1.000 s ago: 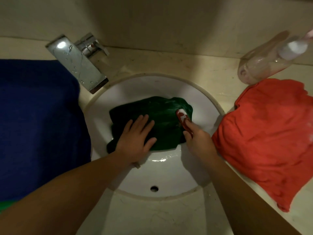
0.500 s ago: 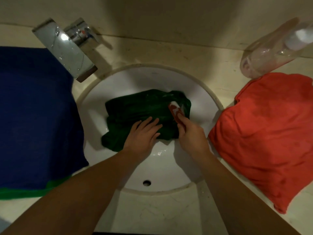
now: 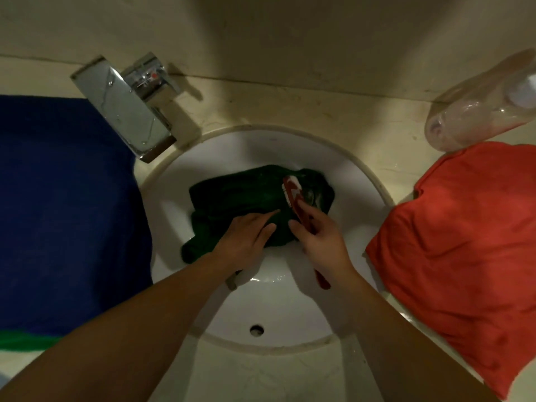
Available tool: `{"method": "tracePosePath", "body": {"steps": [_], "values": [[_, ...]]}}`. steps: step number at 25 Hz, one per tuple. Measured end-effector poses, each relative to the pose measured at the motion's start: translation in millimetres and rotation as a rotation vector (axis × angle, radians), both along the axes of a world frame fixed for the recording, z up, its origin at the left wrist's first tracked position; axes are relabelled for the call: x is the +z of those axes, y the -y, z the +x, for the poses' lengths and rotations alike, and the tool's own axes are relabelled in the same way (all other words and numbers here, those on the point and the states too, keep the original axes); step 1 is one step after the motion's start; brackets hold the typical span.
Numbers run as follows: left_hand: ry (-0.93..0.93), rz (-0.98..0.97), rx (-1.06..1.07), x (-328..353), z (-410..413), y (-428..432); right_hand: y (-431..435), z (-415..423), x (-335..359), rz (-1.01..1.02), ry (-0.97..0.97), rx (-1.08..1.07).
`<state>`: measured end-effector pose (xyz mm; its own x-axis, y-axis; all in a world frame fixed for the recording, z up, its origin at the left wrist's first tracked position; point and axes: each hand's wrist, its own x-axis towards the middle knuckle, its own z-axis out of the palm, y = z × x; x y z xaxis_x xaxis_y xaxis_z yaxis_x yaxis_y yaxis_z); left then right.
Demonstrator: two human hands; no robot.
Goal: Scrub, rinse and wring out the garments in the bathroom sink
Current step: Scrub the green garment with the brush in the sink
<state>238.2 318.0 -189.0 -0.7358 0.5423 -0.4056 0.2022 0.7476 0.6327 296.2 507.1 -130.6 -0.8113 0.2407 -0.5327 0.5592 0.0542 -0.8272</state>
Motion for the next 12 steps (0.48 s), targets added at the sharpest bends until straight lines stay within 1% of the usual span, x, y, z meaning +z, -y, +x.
{"method": "tracePosePath", "body": {"steps": [2,4,6,11,12], "values": [[0.003,-0.061,-0.004,0,2,-1,1,1,2,-0.025,-0.008,0.002],[0.038,-0.051,0.075,3,3,-4,-2,4,2,0.002,-0.016,0.051],[0.077,-0.015,0.125,1,2,-2,-8,5,3,0.015,0.003,0.078],[0.09,0.165,0.093,-3,-5,2,-7,5,6,0.03,-0.002,0.139],[0.084,0.176,0.074,-4,-7,3,-5,6,7,0.027,-0.003,0.135]]}}
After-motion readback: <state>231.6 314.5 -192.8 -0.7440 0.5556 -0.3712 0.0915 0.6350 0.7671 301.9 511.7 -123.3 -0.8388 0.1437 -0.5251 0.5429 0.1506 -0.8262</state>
